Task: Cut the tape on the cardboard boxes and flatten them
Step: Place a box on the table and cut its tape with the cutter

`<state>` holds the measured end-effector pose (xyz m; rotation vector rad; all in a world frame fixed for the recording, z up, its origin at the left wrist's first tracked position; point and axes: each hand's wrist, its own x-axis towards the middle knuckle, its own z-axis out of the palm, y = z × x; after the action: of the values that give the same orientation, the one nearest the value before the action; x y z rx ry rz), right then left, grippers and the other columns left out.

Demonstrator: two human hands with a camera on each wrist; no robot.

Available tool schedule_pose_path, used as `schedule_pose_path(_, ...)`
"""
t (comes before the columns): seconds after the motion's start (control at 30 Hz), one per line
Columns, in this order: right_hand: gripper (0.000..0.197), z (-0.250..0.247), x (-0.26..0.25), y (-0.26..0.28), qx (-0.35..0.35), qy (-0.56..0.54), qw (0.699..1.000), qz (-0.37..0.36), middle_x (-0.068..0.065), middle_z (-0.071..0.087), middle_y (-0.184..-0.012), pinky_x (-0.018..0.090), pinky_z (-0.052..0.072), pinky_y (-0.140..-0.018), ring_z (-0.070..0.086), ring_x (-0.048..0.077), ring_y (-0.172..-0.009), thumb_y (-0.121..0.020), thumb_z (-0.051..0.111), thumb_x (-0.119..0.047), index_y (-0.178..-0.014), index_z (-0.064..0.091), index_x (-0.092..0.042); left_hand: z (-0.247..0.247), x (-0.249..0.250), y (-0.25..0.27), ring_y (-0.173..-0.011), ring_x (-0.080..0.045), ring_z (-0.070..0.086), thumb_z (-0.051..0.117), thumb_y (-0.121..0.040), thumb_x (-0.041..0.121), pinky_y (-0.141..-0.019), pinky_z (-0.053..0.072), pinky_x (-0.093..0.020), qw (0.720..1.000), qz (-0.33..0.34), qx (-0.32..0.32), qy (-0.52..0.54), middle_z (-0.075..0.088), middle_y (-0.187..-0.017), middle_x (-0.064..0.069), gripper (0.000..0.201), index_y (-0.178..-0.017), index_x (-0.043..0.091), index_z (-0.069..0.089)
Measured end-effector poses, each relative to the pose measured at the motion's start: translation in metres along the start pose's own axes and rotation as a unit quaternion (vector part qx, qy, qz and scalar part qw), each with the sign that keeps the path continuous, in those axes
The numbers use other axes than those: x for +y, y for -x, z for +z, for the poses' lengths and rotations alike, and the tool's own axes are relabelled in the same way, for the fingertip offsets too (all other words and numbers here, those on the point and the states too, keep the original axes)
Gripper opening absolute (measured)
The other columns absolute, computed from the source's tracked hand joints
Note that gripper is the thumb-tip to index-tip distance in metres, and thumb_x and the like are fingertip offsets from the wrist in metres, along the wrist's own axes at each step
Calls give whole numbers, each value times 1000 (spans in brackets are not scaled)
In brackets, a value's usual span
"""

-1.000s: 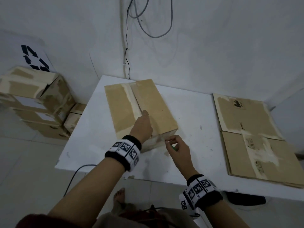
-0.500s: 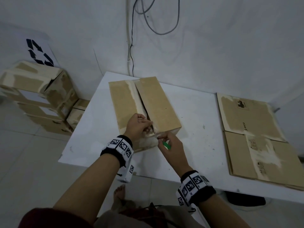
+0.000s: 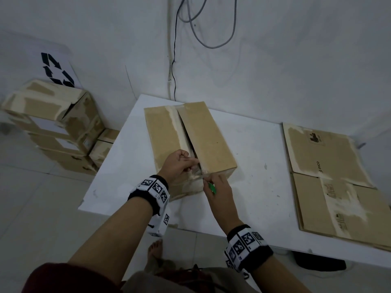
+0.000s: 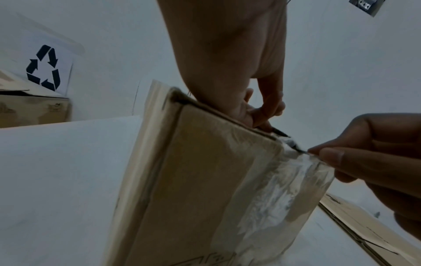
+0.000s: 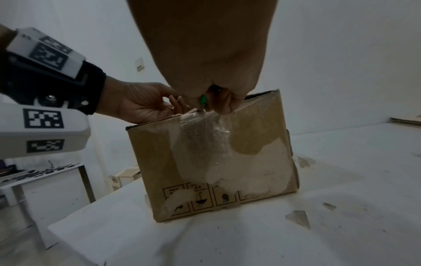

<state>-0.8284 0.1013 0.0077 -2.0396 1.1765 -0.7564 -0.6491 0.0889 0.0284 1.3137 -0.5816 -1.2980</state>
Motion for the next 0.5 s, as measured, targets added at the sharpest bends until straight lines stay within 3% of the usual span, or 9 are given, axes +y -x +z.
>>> schedule_pose_path(0.5, 9, 1, 3, 6, 7, 52, 998, -20, -4, 47, -101, 20, 43, -66, 48, 9, -81, -103, 47, -18, -99, 55, -14, -4, -8, -6, -43, -7, 52, 69, -80, -8, -45, 44, -16, 1000, 7, 3, -6, 71, -69, -7, 40, -74, 17, 39)
